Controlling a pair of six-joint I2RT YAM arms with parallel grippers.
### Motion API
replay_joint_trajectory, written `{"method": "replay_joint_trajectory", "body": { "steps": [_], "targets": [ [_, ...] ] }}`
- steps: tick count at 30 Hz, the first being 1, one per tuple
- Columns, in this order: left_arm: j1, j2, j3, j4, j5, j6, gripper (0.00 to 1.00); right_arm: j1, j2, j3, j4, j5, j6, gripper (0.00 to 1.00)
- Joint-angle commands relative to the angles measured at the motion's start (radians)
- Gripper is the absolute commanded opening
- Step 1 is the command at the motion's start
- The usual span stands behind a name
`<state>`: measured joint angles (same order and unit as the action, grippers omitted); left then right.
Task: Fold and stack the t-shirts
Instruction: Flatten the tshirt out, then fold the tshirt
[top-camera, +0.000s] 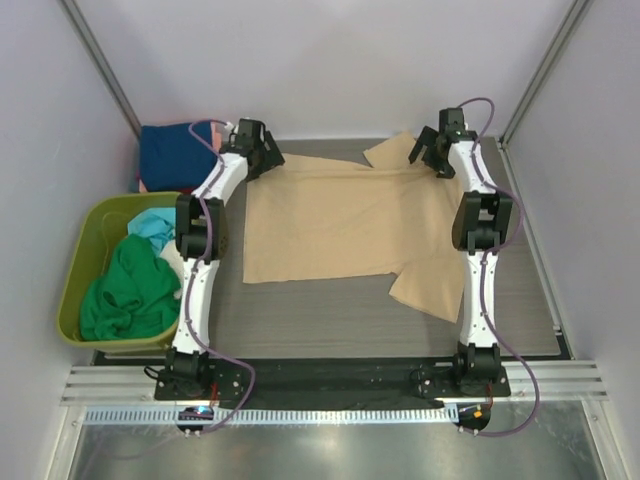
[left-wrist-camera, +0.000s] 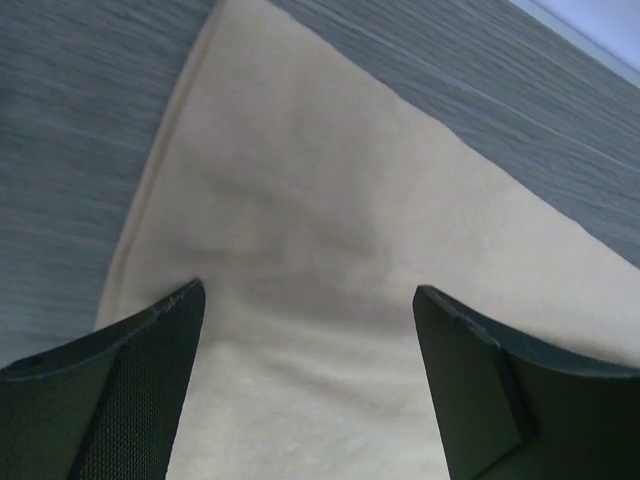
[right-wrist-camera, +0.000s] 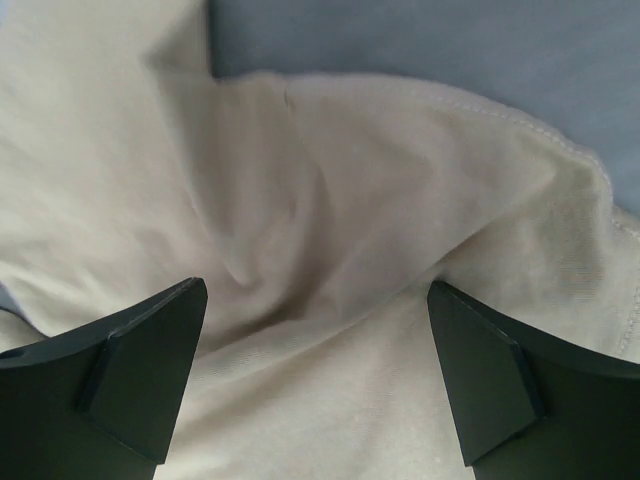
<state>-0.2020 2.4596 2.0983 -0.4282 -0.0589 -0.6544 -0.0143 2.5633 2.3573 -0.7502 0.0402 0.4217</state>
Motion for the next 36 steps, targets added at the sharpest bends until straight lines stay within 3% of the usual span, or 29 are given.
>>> {"method": "replay_joint_trajectory", "body": {
  "steps": [1,4,6,7,10,14,15,16,17,20,22,26,36],
  "targets": [
    [0.046,0.147,0.355,-0.335,0.050,0.030,0.86,0.000,0.101,0.183,-0.009,-0.145,-0.015,0.99],
    [0.041,0.025,0.315,-0.308,0.103,0.029,0.87,0.002,-0.013,0.163,0.070,-0.229,-0.027,1.00],
    [0.030,-0.091,0.125,-0.212,0.108,0.038,0.88,0.002,-0.110,0.041,0.110,-0.221,-0.026,1.00],
    [0.027,-0.222,0.064,-0.161,0.110,0.042,0.89,0.002,-0.223,-0.007,0.115,-0.194,-0.026,1.00],
    [0.021,-0.457,-0.151,-0.127,0.085,0.055,0.89,0.001,-0.462,-0.221,0.127,-0.120,-0.029,1.00],
    [0.021,-0.753,-0.450,-0.066,0.070,0.044,0.90,-0.004,-0.786,-0.568,0.121,0.085,0.014,1.00],
    [0.019,-0.805,-0.591,-0.057,0.065,0.023,0.90,-0.007,-0.849,-0.745,0.115,0.154,0.105,1.00],
    [0.019,-0.864,-0.657,-0.028,0.065,0.006,0.89,-0.025,-0.926,-0.847,0.120,0.153,0.147,0.99],
    [0.019,-0.961,-0.738,-0.011,0.065,-0.008,0.89,-0.038,-1.048,-1.050,0.136,0.138,0.182,1.00],
    [0.018,-1.103,-1.019,0.071,0.079,-0.073,0.88,-0.105,-1.207,-1.371,0.169,0.054,0.287,1.00],
    [0.016,-1.214,-1.178,0.094,0.087,-0.108,0.88,-0.136,-1.337,-1.493,0.169,0.021,0.339,1.00],
    [0.012,-1.350,-1.357,0.114,0.116,-0.132,0.87,-0.141,-1.526,-1.746,0.167,0.027,0.425,1.00],
    [0.009,-1.502,-1.525,0.089,0.103,-0.165,0.87,-0.141,-1.713,-1.971,0.126,0.012,0.529,0.93]
  ]
}}
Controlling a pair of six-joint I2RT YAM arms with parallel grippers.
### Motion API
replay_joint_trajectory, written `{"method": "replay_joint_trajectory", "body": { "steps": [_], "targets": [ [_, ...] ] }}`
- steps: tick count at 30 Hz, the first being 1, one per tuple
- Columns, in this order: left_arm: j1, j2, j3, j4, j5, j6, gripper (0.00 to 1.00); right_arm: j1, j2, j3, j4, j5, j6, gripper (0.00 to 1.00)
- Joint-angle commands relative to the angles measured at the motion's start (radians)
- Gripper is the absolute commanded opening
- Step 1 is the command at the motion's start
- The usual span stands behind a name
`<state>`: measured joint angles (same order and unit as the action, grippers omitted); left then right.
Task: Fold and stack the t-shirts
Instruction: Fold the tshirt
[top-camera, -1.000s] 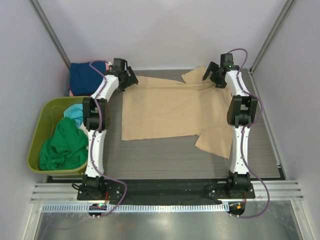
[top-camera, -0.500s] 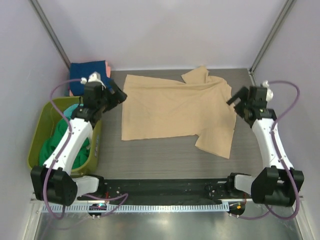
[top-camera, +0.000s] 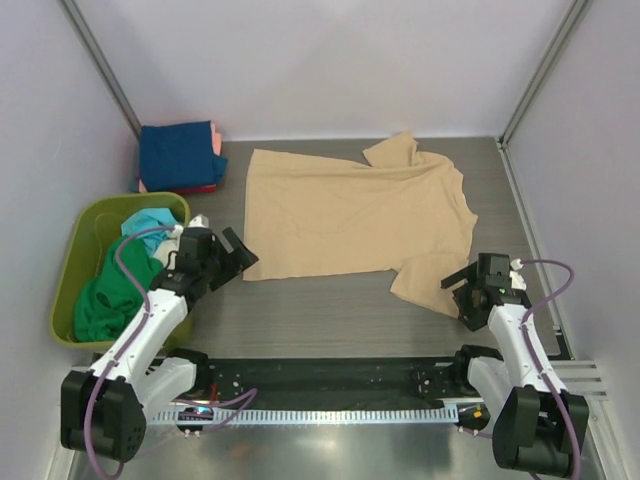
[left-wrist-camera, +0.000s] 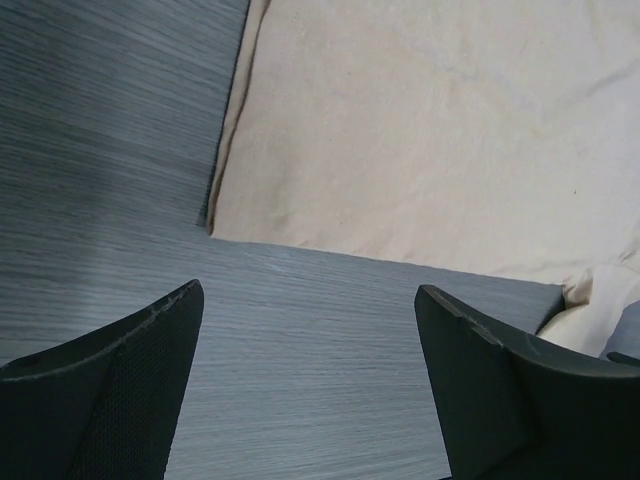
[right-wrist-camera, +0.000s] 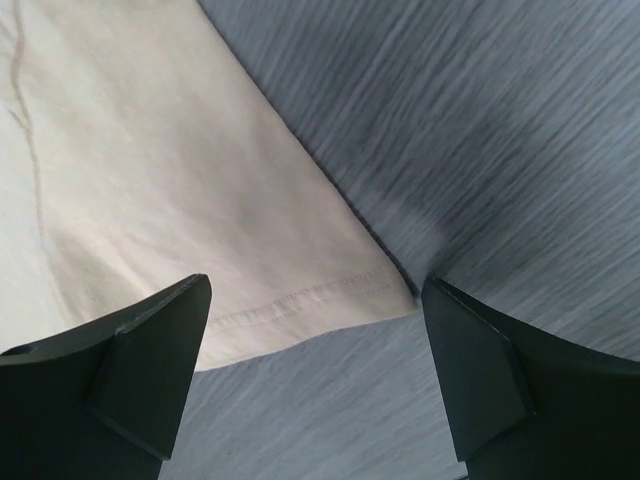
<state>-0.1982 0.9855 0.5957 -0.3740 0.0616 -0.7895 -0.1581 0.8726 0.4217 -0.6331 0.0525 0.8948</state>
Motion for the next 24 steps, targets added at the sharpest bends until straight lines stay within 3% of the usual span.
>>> {"method": "replay_joint_trajectory", "body": {
  "steps": [1,4,7,8,10,11,14,24],
  "targets": [
    [0.005,-0.030,-0.028,0.037,-0.023,-0.033,0.87,0.002,-0.030,-0.046,0.007,-0.006,0.061,0.92],
    [0.006,-0.031,-0.048,0.053,-0.028,-0.037,0.87,0.003,-0.038,-0.075,0.018,-0.023,0.061,0.83],
    [0.005,-0.016,-0.059,0.064,-0.031,-0.040,0.86,0.003,-0.043,-0.075,0.023,-0.014,0.049,0.65],
    [0.005,-0.008,-0.059,0.064,-0.034,-0.039,0.85,0.005,-0.041,-0.074,0.023,-0.014,0.046,0.46],
    [0.002,0.010,-0.053,0.067,-0.045,-0.030,0.84,0.005,-0.043,-0.072,0.024,-0.020,0.035,0.32],
    [-0.004,0.019,-0.047,0.066,-0.055,-0.027,0.84,0.003,-0.046,-0.073,0.023,-0.025,0.030,0.17],
    [-0.030,0.065,-0.030,0.061,-0.103,-0.028,0.82,0.003,-0.069,-0.072,0.021,-0.039,0.017,0.01],
    [-0.127,0.278,0.029,0.078,-0.235,-0.086,0.74,0.005,-0.129,0.054,-0.034,-0.097,-0.052,0.01]
  ]
}}
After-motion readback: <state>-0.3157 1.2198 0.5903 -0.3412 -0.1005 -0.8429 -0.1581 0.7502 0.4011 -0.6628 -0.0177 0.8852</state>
